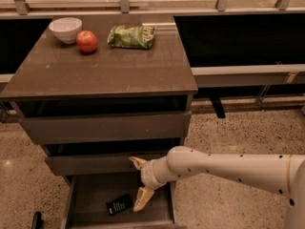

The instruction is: Pick rxbar blueberry from bottom drawer and place on counter

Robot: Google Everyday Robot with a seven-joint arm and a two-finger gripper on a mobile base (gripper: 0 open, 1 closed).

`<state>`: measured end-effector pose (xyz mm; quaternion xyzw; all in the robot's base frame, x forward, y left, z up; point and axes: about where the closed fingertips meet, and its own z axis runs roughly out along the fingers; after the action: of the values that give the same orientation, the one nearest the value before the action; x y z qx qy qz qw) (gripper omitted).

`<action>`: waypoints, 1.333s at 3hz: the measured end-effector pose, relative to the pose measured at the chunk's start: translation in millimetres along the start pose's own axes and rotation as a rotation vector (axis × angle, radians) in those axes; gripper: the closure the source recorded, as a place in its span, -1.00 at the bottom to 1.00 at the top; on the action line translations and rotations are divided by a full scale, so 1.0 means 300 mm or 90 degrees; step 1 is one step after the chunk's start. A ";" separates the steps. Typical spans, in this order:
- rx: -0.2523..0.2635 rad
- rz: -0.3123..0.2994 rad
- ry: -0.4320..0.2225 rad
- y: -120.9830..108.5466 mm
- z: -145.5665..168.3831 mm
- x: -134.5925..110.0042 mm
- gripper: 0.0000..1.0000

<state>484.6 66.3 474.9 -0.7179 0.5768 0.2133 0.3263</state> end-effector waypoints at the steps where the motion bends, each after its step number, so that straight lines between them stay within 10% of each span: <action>1: 0.036 0.007 -0.001 -0.056 0.011 0.004 -1.00; 2: -0.025 0.023 -0.007 -0.043 0.107 0.025 -1.00; 4: -0.056 -0.068 -0.061 -0.002 0.396 0.098 -1.00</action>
Offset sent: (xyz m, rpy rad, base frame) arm 0.0179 0.0390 -0.0534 -0.0121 0.1559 0.0664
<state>500.6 131.0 372.1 -0.7502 0.5117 0.2549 0.3324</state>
